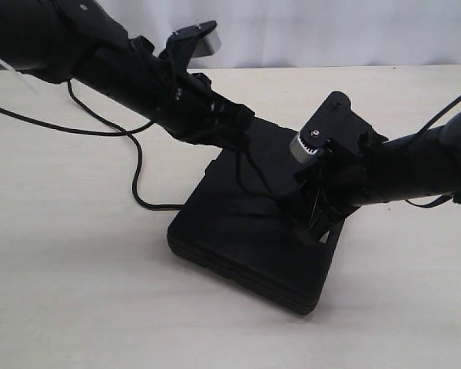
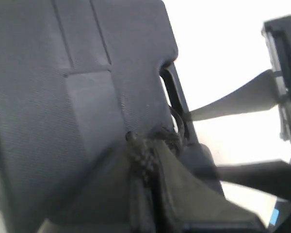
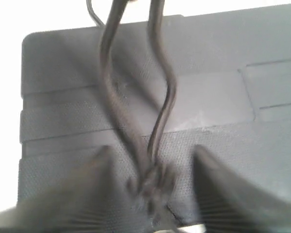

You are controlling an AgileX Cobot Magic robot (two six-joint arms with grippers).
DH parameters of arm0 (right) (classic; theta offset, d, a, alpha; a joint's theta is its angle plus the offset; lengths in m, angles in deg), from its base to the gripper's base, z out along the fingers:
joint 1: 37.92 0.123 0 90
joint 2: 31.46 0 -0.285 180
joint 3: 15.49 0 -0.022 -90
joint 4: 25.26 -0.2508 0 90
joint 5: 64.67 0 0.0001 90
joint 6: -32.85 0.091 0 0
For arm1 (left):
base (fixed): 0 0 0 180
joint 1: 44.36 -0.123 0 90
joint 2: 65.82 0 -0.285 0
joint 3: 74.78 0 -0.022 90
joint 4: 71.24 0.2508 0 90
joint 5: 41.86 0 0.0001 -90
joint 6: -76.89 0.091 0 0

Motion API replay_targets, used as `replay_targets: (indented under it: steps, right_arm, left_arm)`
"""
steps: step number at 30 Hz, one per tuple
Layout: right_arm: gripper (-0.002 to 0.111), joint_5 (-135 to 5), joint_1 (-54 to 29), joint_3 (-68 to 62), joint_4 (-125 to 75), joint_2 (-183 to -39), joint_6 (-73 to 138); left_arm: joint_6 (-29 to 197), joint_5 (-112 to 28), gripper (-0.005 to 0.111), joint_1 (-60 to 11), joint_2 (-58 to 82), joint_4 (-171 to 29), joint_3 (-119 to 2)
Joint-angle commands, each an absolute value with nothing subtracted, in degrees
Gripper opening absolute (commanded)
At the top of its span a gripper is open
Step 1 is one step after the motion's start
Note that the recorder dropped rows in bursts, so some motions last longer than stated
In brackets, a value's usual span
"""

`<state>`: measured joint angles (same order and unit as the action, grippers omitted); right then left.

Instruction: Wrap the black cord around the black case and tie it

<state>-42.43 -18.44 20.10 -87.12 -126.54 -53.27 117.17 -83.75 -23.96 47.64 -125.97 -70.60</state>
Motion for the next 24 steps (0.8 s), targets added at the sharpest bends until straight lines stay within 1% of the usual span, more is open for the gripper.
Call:
replay_targets:
  steps: [1, 5, 7, 10, 11, 15, 20, 24]
  right_arm:
    - [0.068, -41.0, -18.8, 19.7, -85.4, -123.0, -51.5]
    - [0.068, -34.2, -23.2, 15.1, -68.9, -122.9, -31.9]
    - [0.068, -27.4, -25.9, 11.0, -65.2, -124.2, -26.9]
    - [0.067, -16.4, -27.3, 5.9, -64.8, -127.1, -33.7]
    - [0.066, -14.8, -27.2, 5.0, -64.7, -127.9, -37.6]
    - [0.065, -14.9, -27.1, 4.9, -65.5, -131.3, -51.8]
    - [0.065, -14.9, -27.1, 4.9, -65.7, -135.5, -55.8]
    - [0.065, -15.1, -27.1, 4.9, -70.9, -138.3, -62.6]
  left_arm:
    - [117.3, -85.2, 0.000, -25.1, 46.5, -125.9, -70.9]
    - [117.3, -84.8, 0.000, -25.1, 46.5, -126.3, -70.9]
    - [117.3, -84.7, 0.000, -25.1, 46.5, -126.3, -70.9]
    - [117.3, -85.7, 0.000, -25.1, 46.5, -126.3, -70.9]
    - [117.3, -86.1, 0.000, -25.1, 46.5, -126.3, -70.9]
    - [117.3, -87.7, 0.000, -25.1, 46.5, -126.3, -70.9]
    - [117.3, -87.8, 0.000, -25.1, 46.5, -126.3, -70.9]
    - [117.3, -87.3, 0.000, -25.1, 46.5, -126.3, -70.9]
